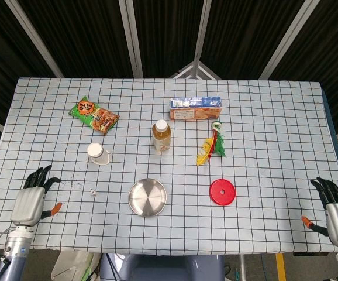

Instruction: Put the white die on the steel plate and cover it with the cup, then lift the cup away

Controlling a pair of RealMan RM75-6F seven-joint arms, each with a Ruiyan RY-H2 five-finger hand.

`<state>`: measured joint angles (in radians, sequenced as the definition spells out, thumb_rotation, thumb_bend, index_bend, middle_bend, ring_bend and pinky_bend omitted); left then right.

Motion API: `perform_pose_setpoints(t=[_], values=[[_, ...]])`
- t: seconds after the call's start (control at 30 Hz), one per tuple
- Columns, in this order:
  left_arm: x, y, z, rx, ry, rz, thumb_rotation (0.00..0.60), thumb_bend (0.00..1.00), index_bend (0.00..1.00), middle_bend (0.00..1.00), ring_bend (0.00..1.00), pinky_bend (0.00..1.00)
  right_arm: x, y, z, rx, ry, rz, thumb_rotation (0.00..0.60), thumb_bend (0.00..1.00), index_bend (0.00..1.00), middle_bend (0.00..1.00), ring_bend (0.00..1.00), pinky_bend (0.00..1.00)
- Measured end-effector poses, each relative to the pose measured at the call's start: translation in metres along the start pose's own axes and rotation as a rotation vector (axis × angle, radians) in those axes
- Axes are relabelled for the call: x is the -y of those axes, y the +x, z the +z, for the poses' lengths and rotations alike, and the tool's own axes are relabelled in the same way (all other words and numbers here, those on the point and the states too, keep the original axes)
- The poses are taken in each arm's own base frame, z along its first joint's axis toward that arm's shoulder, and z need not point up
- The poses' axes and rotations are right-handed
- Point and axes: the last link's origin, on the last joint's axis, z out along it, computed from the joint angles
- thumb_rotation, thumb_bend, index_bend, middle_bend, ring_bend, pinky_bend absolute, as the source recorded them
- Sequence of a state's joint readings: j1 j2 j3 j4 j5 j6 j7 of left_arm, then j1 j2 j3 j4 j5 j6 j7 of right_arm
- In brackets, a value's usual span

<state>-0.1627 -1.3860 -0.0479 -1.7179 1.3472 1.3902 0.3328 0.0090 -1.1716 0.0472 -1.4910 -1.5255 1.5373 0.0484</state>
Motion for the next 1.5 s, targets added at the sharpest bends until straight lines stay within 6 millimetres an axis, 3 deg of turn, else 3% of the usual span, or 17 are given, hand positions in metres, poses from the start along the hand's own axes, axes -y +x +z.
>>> perform_pose_setpoints(t=[0.53, 1.5], values=[[-0.050, -0.043, 0.040, 0.058, -0.019, 0.084, 0.600, 0.34, 0.33, 0.05, 0.00, 0.07, -0.001, 0.004, 0.000, -0.007, 0.002, 0.017, 0.600, 0.06, 0.17, 0.14, 0.13, 0.00], [-0.061, -0.068, 0.053, 0.138, -0.026, 0.155, 0.600, 0.36, 0.38, 0.04, 0.00, 0.06, -0.005, 0.000, 0.001, 0.008, -0.011, 0.019, 0.600, 0.06, 0.17, 0.14, 0.13, 0.00]])
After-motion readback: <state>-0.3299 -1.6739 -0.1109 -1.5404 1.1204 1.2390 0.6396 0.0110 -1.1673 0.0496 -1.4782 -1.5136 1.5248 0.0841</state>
